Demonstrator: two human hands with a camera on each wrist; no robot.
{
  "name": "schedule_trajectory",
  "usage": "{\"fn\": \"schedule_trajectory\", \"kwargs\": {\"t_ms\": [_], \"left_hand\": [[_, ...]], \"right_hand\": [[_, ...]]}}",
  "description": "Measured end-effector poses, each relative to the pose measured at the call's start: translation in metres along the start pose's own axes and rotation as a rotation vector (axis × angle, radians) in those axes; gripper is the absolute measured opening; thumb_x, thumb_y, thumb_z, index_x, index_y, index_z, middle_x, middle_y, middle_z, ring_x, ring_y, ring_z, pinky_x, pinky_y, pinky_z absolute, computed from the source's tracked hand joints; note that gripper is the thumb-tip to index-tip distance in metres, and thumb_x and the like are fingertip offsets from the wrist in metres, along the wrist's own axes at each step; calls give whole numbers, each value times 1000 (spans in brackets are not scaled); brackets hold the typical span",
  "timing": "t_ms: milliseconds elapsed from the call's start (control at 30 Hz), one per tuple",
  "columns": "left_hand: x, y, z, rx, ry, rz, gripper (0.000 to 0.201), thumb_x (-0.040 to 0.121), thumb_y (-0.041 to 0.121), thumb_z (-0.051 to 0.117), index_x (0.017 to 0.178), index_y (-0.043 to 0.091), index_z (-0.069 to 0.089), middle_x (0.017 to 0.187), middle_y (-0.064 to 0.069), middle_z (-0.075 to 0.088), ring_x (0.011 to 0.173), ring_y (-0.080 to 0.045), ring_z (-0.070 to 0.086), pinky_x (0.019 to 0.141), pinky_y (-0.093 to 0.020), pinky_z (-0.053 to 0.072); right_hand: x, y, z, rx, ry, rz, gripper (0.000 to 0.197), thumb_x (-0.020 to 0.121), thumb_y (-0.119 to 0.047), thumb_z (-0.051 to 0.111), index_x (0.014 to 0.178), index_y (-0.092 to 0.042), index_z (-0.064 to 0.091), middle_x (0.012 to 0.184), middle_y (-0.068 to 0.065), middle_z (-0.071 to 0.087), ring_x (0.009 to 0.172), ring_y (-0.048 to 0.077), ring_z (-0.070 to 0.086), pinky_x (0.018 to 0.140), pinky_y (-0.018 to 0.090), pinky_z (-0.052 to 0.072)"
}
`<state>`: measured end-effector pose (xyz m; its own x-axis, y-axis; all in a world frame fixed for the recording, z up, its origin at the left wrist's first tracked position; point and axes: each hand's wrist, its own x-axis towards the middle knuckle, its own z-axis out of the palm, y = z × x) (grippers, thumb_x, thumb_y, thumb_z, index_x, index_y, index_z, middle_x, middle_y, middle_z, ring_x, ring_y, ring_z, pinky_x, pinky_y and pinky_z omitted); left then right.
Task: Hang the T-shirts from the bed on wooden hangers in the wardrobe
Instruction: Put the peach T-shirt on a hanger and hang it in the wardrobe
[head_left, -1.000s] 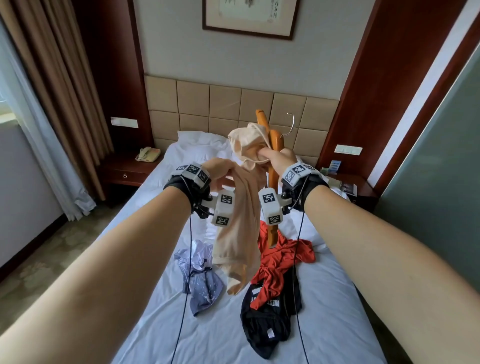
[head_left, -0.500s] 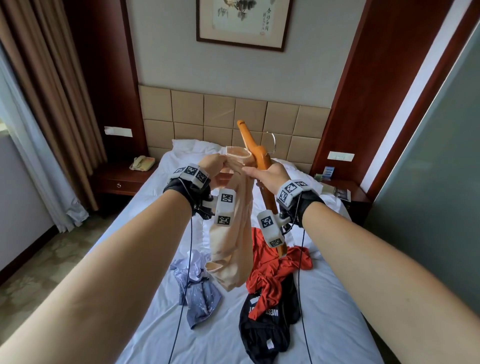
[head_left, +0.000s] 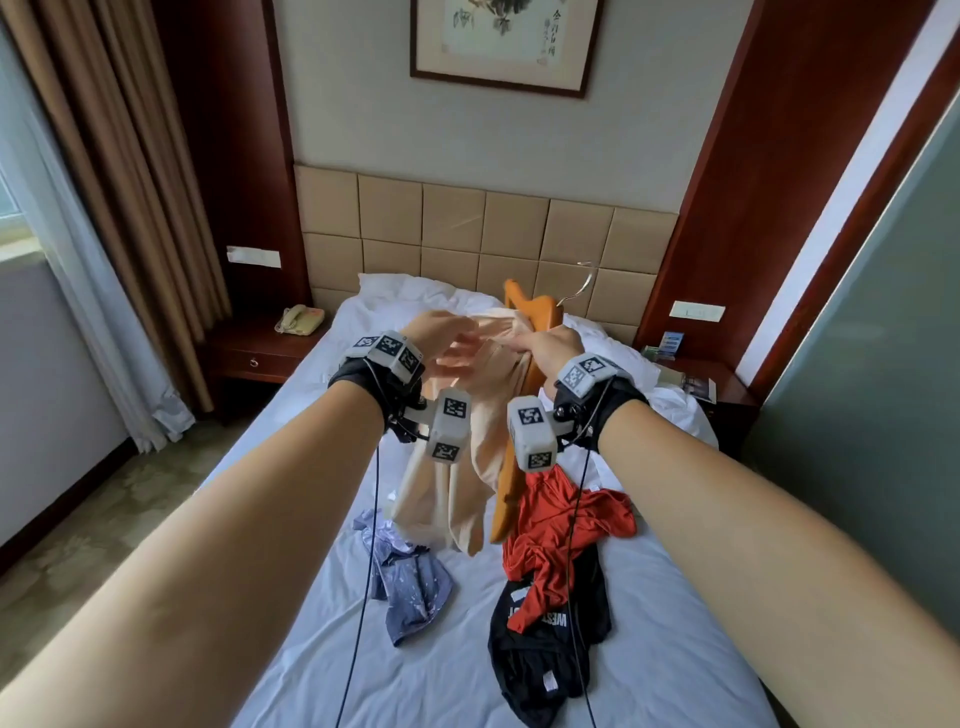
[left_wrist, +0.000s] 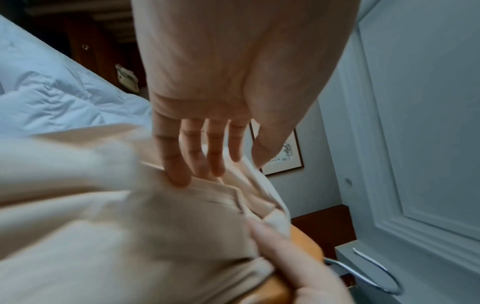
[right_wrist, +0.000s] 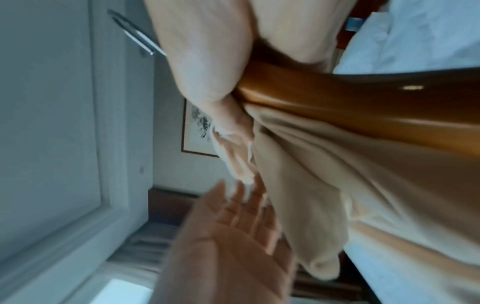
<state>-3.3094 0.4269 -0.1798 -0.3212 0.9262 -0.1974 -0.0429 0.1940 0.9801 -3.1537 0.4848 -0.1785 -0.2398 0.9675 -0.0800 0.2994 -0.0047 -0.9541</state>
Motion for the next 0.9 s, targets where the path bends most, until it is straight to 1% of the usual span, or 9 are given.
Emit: {"fn": "schedule_trajectory", "kwargs": {"t_ms": [100, 167, 267, 367, 434, 534, 634, 768, 901], "left_hand": [[-3, -14, -6, 98, 29, -109, 17, 95, 26, 62, 94, 9, 58, 89, -7, 60, 82, -22, 59, 79, -37, 53], [-2, -24, -12, 148, -25, -162, 36, 89, 40, 66, 98, 7, 60, 89, -6, 63, 79, -21, 63, 86, -39, 53], [0, -36, -15, 261, -133, -231, 68, 79, 65, 66, 112, 6, 61, 106, -7, 71, 101, -25, 68, 104, -52, 43], [-8, -40, -11, 294, -243, -246, 82, 71, 71, 71, 119, 6, 61, 113, -11, 71, 110, -29, 66, 104, -53, 45], [-8, -43, -7, 334, -312, -230, 77, 73, 64, 74, 122, 6, 63, 115, -11, 72, 113, -29, 65, 105, -52, 44], [-4, -51, -6, 487, -284, -205, 45, 81, 44, 75, 110, 9, 71, 105, -4, 75, 107, -22, 68, 106, -52, 44], [-1, -56, -1, 530, -223, -183, 14, 90, 24, 66, 99, 14, 70, 102, -3, 75, 99, -21, 70, 101, -51, 49], [6, -50, 2, 288, -54, -83, 14, 98, 13, 50, 105, 8, 61, 104, -12, 67, 96, -27, 65, 88, -43, 55], [19, -39, -1, 317, 72, 88, 13, 97, 20, 53, 100, 11, 63, 101, -16, 65, 99, -32, 62, 91, -43, 53]], "right_hand": [[6, -3, 0, 119, 40, 46, 21, 69, -14, 77, 82, -14, 60, 84, 4, 68, 85, 29, 68, 91, 42, 55], [7, -2, 1, 168, 45, 59, 18, 69, -14, 73, 81, -19, 60, 85, 4, 68, 88, 33, 70, 93, 48, 55], [-1, -4, 0, 186, 88, 69, 12, 74, -14, 71, 84, -10, 65, 77, 6, 66, 79, 30, 69, 83, 43, 58], [-2, -3, -3, 183, 141, 52, 13, 83, -12, 69, 78, -4, 60, 72, 6, 60, 62, 21, 58, 62, 29, 49], [-4, -1, -6, 201, 165, 58, 21, 83, -12, 68, 71, -12, 51, 73, 6, 59, 66, 23, 59, 74, 34, 53], [-2, 3, -8, 184, 156, 66, 18, 76, -19, 70, 71, -14, 54, 75, 6, 63, 85, 32, 68, 92, 45, 54], [-2, 4, -13, 170, 146, 69, 16, 74, -23, 70, 74, -12, 58, 79, 8, 66, 87, 33, 69, 92, 46, 55], [-1, 8, -20, 137, 164, 41, 17, 82, -15, 68, 71, -11, 57, 73, 6, 62, 69, 25, 60, 74, 34, 52], [5, 17, -20, 64, 203, 8, 21, 84, -17, 70, 70, -14, 55, 69, 1, 60, 70, 25, 61, 81, 37, 53]]}}
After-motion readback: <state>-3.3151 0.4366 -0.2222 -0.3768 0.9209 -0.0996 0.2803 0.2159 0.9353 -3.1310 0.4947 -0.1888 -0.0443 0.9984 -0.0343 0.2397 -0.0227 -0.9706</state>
